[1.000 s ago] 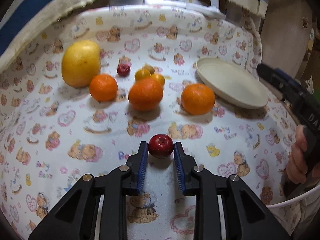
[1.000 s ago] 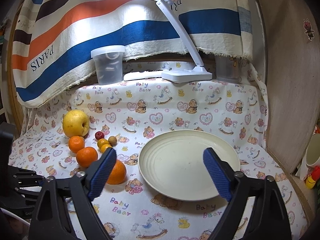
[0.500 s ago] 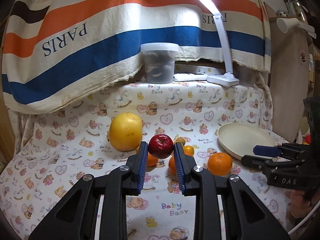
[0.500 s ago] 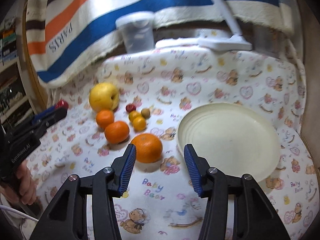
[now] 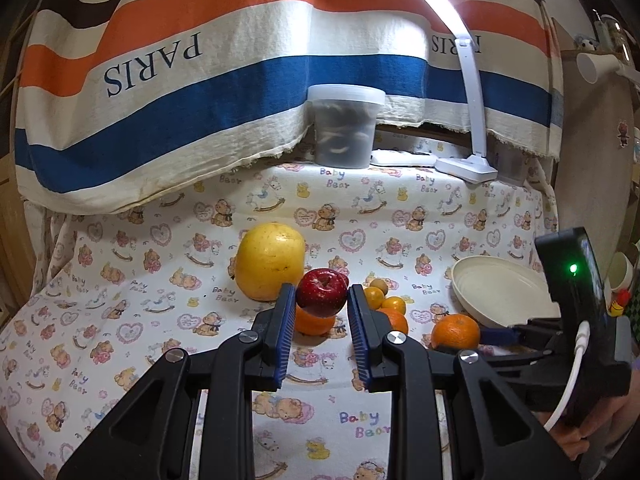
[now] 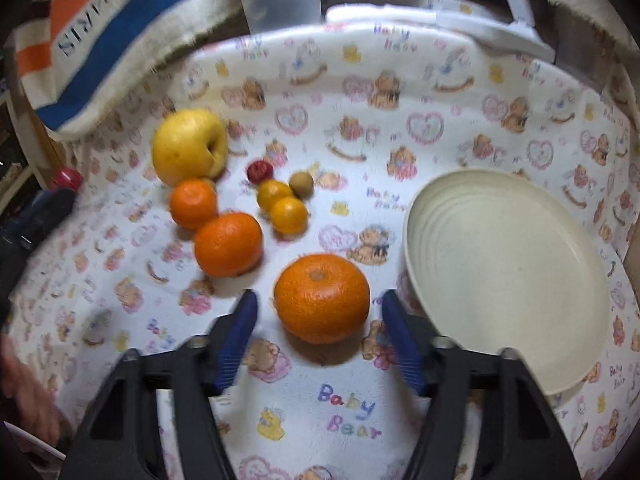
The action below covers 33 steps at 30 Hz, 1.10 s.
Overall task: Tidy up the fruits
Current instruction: 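Lift the red apple with the left tool while the right tool grasps a mandarin, then lower apple and mandarin onto the white plate and open both tools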
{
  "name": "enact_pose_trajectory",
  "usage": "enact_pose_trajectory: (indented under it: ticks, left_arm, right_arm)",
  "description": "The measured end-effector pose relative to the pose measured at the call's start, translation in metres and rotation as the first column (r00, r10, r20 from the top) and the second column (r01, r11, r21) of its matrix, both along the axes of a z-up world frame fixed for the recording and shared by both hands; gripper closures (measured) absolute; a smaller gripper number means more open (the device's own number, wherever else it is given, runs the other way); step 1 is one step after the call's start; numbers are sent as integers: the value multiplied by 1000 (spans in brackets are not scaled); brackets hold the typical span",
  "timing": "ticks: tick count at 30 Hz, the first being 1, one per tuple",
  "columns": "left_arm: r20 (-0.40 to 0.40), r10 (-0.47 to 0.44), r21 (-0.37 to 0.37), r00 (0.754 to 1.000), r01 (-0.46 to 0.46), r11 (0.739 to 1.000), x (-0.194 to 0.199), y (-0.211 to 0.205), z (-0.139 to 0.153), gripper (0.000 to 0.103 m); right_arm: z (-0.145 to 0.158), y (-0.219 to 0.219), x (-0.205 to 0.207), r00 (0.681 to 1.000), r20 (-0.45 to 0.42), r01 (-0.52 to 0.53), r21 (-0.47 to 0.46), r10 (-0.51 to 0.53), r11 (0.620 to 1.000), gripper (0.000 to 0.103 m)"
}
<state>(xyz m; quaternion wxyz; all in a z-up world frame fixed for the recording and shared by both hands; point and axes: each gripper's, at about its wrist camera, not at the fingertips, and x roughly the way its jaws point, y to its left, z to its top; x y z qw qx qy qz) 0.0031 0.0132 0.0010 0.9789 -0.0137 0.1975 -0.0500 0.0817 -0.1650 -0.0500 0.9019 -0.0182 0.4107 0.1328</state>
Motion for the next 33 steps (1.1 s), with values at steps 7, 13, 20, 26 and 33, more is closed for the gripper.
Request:
enact_pose_trajectory:
  ticks: [7, 13, 20, 26, 33]
  left_arm:
    - [1, 0, 10, 1000, 0, 1000, 0, 1, -2, 78]
    - [59, -22, 82, 998, 17, 996, -12, -14, 1, 78]
    - [153, -100, 130, 983, 81, 988, -42, -35, 20, 77]
    - [173, -154, 122, 973, 134, 983, -47, -55, 48, 77]
    - [34, -235, 112, 971, 230, 967, -8, -105, 57, 77]
  right_arm:
    - [11, -8, -15, 997, 82, 2, 24, -4, 1000, 53]
    - [45, -31, -53, 947, 318, 40, 27, -46, 999, 53]
    - [93, -75, -82, 862, 471, 133, 148, -188, 980, 53]
    - [107, -111, -82, 833, 481, 198, 202, -273, 959, 53]
    - [83, -139, -52, 871, 372, 276, 167, -320, 947, 53]
